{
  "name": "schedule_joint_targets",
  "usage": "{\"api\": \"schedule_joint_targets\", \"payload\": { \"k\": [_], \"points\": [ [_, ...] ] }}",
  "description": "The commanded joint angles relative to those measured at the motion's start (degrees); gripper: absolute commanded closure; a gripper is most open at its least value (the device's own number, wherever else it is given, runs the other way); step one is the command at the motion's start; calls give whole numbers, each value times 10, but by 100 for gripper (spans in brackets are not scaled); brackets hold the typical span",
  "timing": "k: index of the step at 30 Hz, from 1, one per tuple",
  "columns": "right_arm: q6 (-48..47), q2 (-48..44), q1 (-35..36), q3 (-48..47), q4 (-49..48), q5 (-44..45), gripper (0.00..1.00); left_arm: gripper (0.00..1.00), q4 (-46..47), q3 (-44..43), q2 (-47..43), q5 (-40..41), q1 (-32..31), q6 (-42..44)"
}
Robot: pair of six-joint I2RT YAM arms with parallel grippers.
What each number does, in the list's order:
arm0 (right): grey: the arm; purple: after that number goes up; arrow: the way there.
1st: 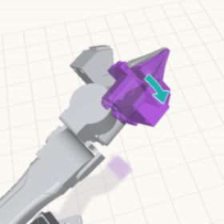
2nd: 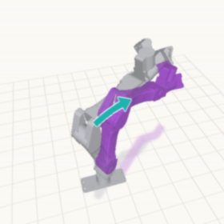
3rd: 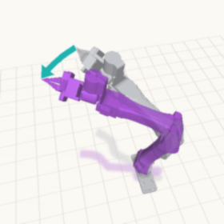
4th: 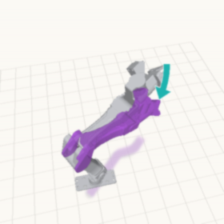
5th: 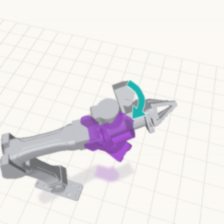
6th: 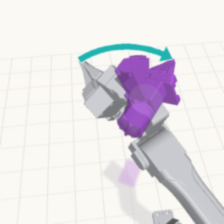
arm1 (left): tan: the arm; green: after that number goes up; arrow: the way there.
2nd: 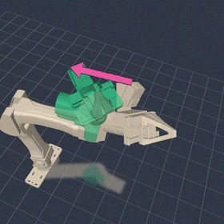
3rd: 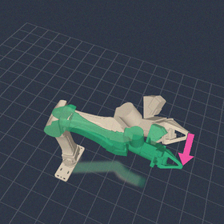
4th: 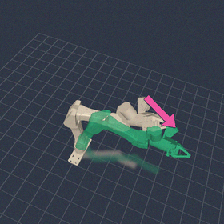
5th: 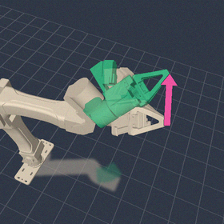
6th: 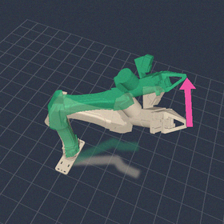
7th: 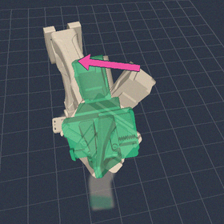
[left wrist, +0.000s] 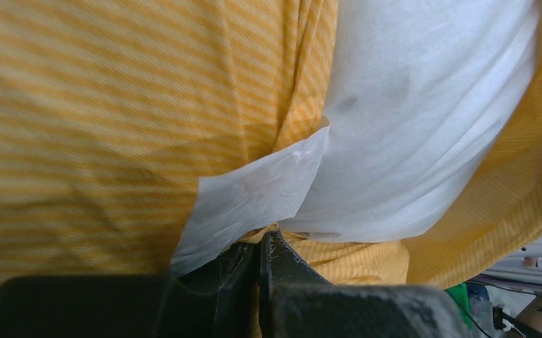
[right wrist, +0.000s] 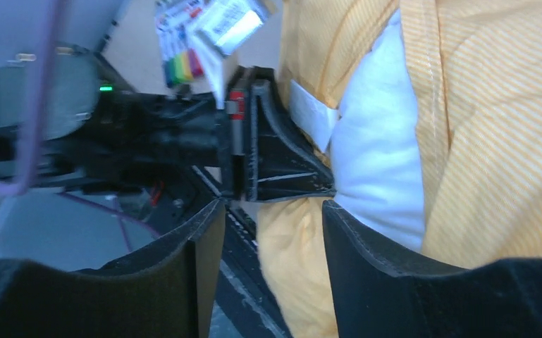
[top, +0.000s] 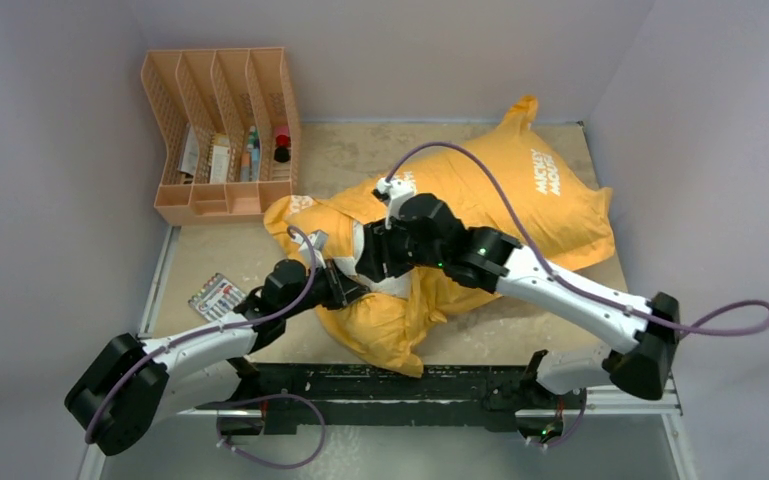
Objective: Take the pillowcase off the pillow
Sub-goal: Remove the pillow from the pillowcase.
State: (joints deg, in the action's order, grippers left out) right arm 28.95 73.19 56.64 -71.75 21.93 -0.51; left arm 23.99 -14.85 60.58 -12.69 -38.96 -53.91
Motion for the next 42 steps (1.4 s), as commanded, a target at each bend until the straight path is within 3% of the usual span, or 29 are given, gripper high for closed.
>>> {"api": "schedule_joint_targets", "payload": {
  "k": [1, 3, 6, 12, 13, 14, 18, 21, 25, 28, 34, 37, 42],
  "points": [
    [20, 58, -2, -13, -2, 43, 39, 100, -63, 20, 13, 5, 4, 22],
    [69, 96, -3, -32, 96, 170, 36, 100, -66, 19, 6, 5, 4, 21],
    [90, 142, -18, -48, 190, 389, 11, 100, -74, 22, -11, 7, 4, 19],
    [79, 233, -46, -47, 224, 407, 10, 100, -78, 21, -24, 29, 4, 27],
    [87, 245, -46, -36, 219, 404, 14, 100, -78, 14, -17, 32, 8, 32],
    [92, 253, -46, -22, 214, 395, 26, 100, -85, 2, -7, 34, 14, 42],
    [83, 246, -46, -15, 174, 381, 84, 100, -72, -23, 29, 20, 30, 53],
    [58, 218, -46, -40, 161, 382, 100, 100, -104, -44, 43, 25, 30, 64],
    [12, 174, -75, -89, 137, 381, 100, 100, -194, -51, 17, 84, 30, 32],
    [-18, 148, -125, -113, 109, 342, 100, 100, -292, -36, -28, 156, 30, -22],
    [-35, 127, -191, -152, 87, 258, 100, 100, -403, 2, -101, 257, 30, -114],
    [-23, 117, -191, -133, 81, 206, 100, 100, -458, -1, -115, 295, 30, -134],
    [-26, 66, -186, -35, 18, 119, 100, 100, -453, -22, -118, 270, 30, -93]
  ]
}}
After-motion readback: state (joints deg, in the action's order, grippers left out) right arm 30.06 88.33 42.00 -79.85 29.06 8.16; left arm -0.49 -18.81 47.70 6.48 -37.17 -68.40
